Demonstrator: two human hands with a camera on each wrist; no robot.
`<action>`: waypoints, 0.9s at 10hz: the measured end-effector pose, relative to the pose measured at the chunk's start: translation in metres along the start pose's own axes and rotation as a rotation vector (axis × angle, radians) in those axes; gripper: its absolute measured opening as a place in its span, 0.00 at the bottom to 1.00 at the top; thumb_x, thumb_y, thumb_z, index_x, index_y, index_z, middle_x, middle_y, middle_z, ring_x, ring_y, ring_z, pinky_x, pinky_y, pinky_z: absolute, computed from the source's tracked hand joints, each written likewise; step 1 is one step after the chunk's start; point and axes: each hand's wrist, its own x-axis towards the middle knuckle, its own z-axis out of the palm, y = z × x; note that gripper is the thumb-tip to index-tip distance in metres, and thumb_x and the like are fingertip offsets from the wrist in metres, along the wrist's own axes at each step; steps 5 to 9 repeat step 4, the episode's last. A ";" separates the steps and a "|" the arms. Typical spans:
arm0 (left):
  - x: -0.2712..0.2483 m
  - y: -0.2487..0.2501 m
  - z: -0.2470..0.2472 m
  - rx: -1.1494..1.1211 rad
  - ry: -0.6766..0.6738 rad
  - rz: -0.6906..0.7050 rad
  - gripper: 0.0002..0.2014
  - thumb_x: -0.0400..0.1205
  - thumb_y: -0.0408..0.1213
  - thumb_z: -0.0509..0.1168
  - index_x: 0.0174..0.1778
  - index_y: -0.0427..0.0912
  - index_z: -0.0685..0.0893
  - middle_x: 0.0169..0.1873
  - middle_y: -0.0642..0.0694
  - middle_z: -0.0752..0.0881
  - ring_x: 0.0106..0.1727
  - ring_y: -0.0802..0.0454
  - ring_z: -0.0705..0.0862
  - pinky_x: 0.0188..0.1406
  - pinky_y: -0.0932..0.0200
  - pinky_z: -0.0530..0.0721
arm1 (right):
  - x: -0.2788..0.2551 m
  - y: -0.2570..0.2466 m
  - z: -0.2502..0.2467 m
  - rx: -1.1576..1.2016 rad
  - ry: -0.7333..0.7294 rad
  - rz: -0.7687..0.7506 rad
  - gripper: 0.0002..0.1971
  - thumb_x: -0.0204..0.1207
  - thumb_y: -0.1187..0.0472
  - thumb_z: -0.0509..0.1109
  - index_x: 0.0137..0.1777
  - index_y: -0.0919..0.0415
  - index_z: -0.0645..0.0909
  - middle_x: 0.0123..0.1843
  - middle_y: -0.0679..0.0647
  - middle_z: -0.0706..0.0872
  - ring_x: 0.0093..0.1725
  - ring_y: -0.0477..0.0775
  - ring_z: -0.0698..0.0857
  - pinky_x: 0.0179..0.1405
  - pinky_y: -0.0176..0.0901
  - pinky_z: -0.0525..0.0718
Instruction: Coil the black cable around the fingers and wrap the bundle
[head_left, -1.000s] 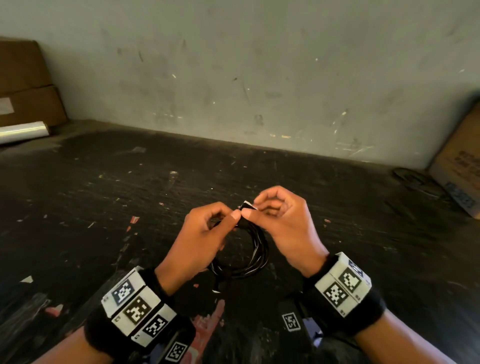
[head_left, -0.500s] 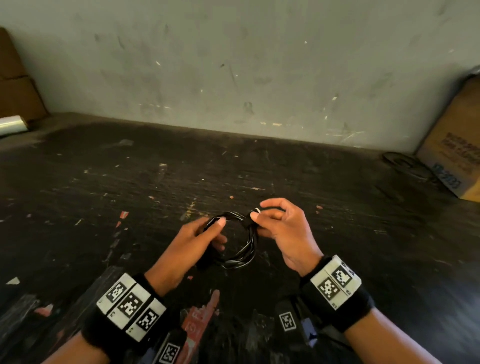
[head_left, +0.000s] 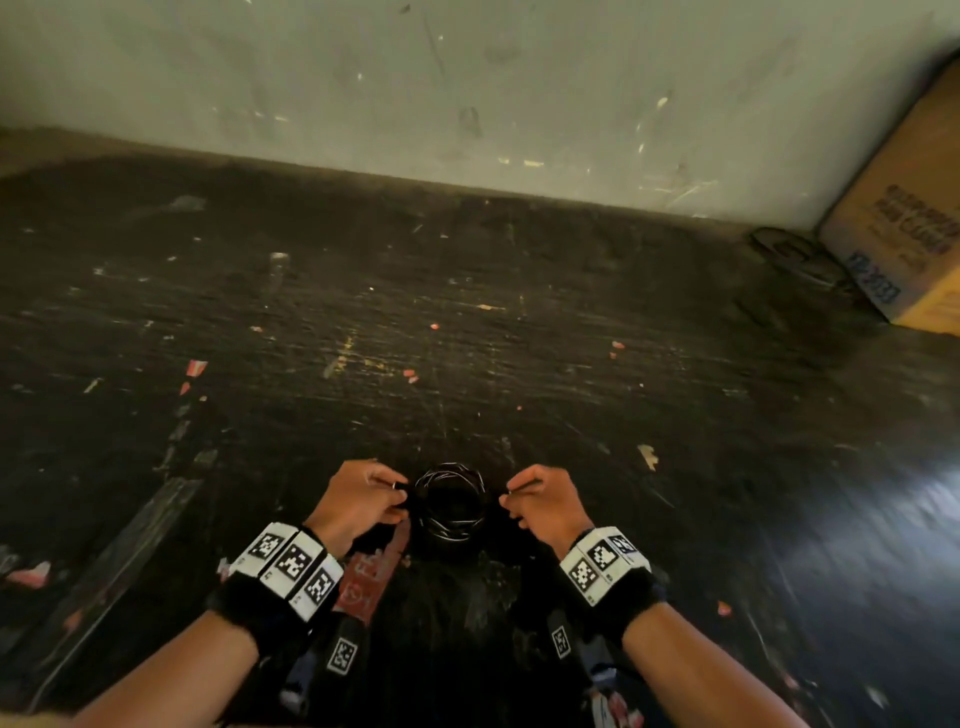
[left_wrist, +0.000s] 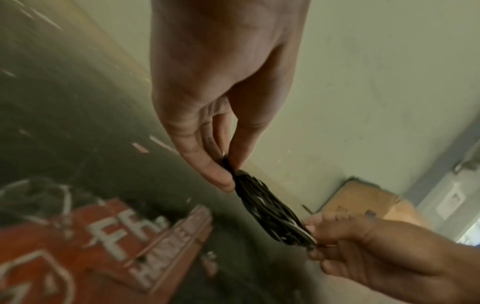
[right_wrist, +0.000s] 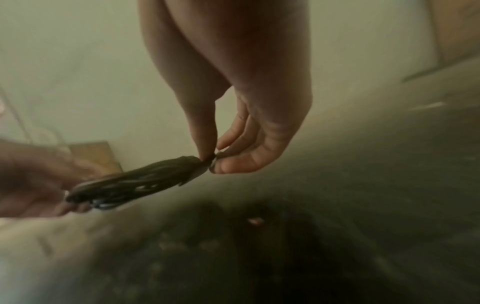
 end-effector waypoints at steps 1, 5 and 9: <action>0.010 -0.007 0.006 0.111 0.054 -0.002 0.08 0.75 0.18 0.69 0.36 0.35 0.84 0.42 0.37 0.85 0.31 0.46 0.86 0.20 0.65 0.86 | 0.004 0.007 0.004 -0.146 0.000 -0.038 0.14 0.66 0.69 0.78 0.31 0.52 0.78 0.27 0.50 0.84 0.25 0.43 0.81 0.30 0.37 0.81; 0.010 -0.012 0.002 0.242 0.095 0.006 0.05 0.76 0.30 0.73 0.41 0.41 0.83 0.43 0.42 0.88 0.29 0.50 0.86 0.22 0.63 0.80 | 0.002 0.012 -0.002 -0.156 -0.037 -0.046 0.08 0.70 0.64 0.78 0.47 0.58 0.84 0.44 0.55 0.92 0.46 0.49 0.89 0.44 0.35 0.83; 0.010 -0.012 0.002 0.242 0.095 0.006 0.05 0.76 0.30 0.73 0.41 0.41 0.83 0.43 0.42 0.88 0.29 0.50 0.86 0.22 0.63 0.80 | 0.002 0.012 -0.002 -0.156 -0.037 -0.046 0.08 0.70 0.64 0.78 0.47 0.58 0.84 0.44 0.55 0.92 0.46 0.49 0.89 0.44 0.35 0.83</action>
